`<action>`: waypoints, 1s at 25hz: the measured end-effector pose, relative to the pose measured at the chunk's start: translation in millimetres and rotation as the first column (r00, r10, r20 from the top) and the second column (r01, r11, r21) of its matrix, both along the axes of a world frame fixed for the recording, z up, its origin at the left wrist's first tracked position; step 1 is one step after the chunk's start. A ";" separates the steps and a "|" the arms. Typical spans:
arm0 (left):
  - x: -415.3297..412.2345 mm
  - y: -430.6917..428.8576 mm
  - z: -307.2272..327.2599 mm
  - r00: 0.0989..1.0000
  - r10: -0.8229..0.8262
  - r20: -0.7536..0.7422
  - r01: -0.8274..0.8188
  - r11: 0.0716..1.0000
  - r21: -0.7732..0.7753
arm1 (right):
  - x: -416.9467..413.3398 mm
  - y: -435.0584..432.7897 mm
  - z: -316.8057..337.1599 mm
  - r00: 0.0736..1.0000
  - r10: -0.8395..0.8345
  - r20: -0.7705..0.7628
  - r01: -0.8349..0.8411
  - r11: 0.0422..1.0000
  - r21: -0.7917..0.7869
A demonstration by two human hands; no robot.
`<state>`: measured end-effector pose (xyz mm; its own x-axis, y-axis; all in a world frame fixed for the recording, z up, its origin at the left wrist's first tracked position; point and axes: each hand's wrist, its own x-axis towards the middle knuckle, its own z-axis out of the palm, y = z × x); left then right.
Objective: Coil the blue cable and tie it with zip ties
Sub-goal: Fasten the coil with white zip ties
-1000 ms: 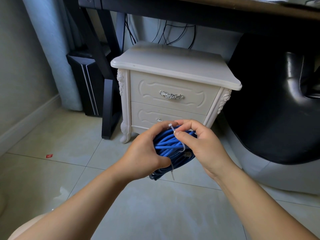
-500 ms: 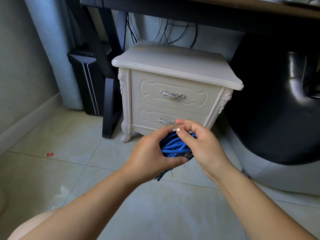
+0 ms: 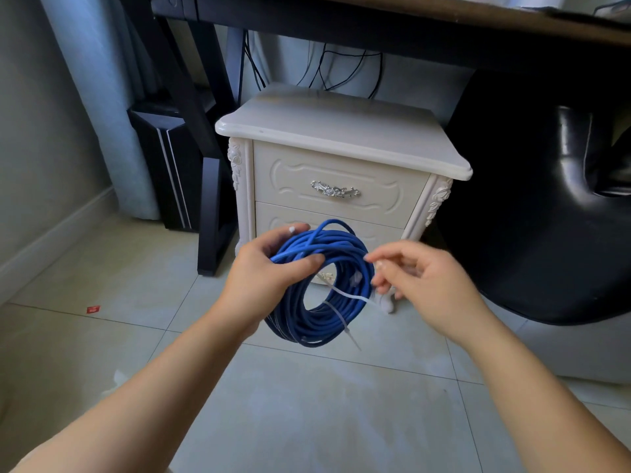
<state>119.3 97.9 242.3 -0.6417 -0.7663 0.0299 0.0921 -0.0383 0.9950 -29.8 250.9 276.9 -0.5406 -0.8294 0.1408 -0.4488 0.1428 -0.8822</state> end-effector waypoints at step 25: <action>1.5 15.3 -4.9 0.993 0.081 0.091 -0.034 0.901 -0.432 | 36.4 -36.5 13.8 0.908 -0.067 0.414 0.035 0.996 0.084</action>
